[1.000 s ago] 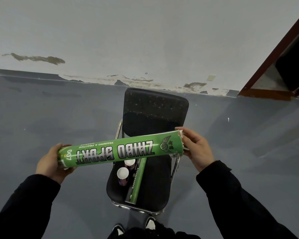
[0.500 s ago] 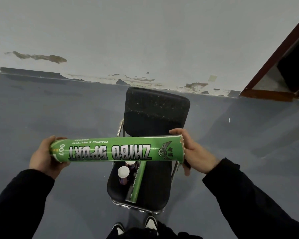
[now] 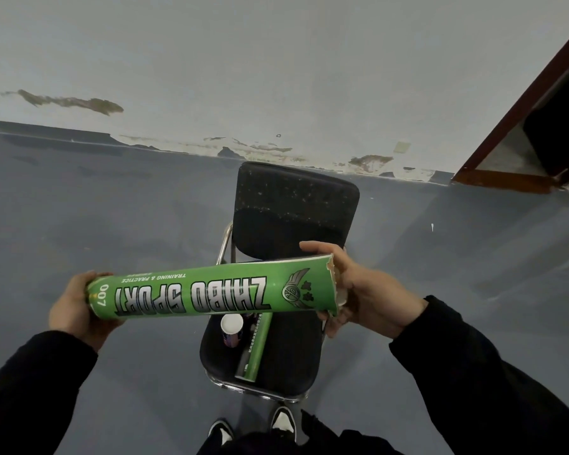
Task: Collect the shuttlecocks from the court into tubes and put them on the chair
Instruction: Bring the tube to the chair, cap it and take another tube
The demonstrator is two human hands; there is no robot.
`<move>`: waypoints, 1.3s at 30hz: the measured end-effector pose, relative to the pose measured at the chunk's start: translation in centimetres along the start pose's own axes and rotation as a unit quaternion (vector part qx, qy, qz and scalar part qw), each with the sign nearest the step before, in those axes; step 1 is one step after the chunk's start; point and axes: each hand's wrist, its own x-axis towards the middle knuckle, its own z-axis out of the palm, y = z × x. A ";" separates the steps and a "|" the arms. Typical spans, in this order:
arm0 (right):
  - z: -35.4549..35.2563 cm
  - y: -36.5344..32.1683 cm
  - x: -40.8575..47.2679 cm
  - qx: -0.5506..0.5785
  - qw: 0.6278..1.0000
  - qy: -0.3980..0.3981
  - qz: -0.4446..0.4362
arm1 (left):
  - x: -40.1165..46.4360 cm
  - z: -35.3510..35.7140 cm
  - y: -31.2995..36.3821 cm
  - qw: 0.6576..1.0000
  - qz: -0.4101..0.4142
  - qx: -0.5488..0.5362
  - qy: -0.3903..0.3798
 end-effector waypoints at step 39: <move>2.9 2.0 2.2 0.101 0.949 0.271 -0.127 | -2.3 1.1 0.1 0.997 -0.053 -0.043 0.031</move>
